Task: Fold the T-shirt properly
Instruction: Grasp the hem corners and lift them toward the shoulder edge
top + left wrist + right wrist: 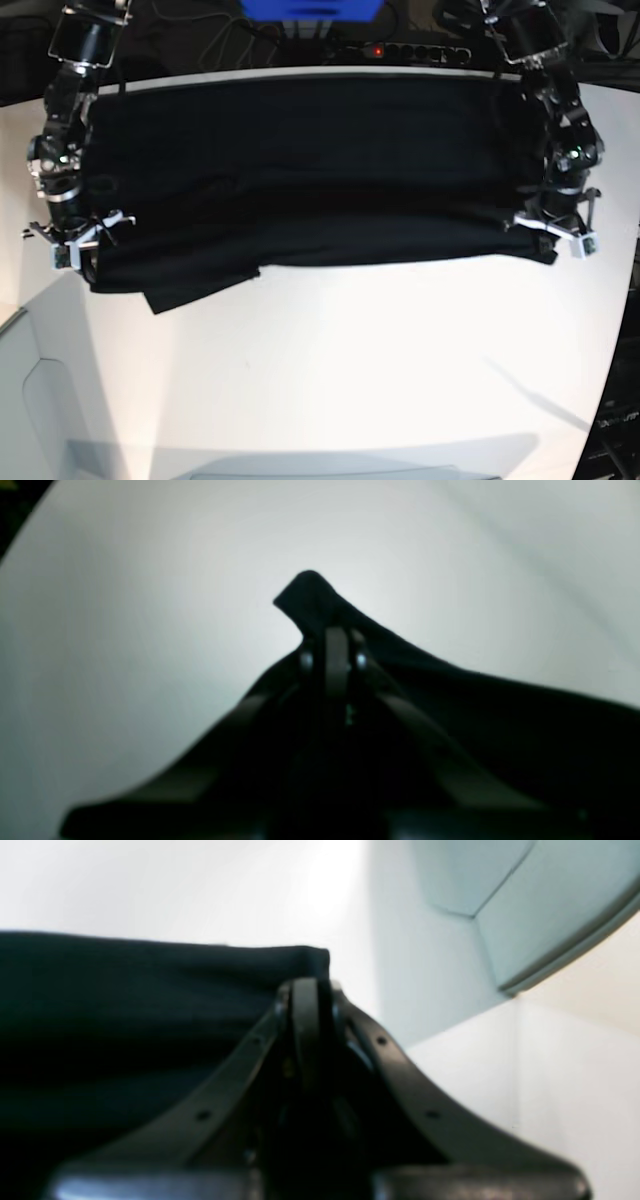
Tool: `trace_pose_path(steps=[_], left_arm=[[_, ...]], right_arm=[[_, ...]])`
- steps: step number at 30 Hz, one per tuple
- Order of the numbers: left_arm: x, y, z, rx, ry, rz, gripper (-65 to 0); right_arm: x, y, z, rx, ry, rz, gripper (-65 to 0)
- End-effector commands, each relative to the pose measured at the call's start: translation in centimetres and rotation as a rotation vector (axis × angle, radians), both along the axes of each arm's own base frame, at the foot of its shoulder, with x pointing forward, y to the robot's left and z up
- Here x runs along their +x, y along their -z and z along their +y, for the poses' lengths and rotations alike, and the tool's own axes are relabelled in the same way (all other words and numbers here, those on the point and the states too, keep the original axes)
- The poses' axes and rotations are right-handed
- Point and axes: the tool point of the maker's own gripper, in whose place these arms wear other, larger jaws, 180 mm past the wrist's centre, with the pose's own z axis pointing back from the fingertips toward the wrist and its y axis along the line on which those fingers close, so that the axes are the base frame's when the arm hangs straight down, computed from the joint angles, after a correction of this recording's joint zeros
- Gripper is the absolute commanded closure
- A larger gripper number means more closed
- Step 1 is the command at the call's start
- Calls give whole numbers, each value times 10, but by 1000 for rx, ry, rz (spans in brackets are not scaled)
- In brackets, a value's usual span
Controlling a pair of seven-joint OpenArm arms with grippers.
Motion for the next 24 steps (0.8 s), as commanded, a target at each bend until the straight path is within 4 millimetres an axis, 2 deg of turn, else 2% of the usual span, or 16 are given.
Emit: trace_pose_path(steps=[1,5,13,16,21,22,24], left_arm=[[3,-17,7,26,-10,-58,0],[-12,1,4,-3,-30,-23,0],[-23,13,-6,-26,-26,11,-2],[-34,23,-8,-36,-23,65,-45],[-40,29,-10,-50,-19,117,-241],[-40,29,-10,-49,-19,116,-266],[-40,29,-10,-51,-19,116,-276]], right_arm=[[2,-17,-9,-15,-2,-52,0],[-10,-4,-9,-7,4,-15,0],[-22,12,-8,-9,1,36,0],[-25,18,-9,-10,7,67,-88],[-24,12,-10,-16,7,53,-255],[-24,8,-10,-20,5,45,-274],[-21,-2,-6,-24,-2,18,-299]])
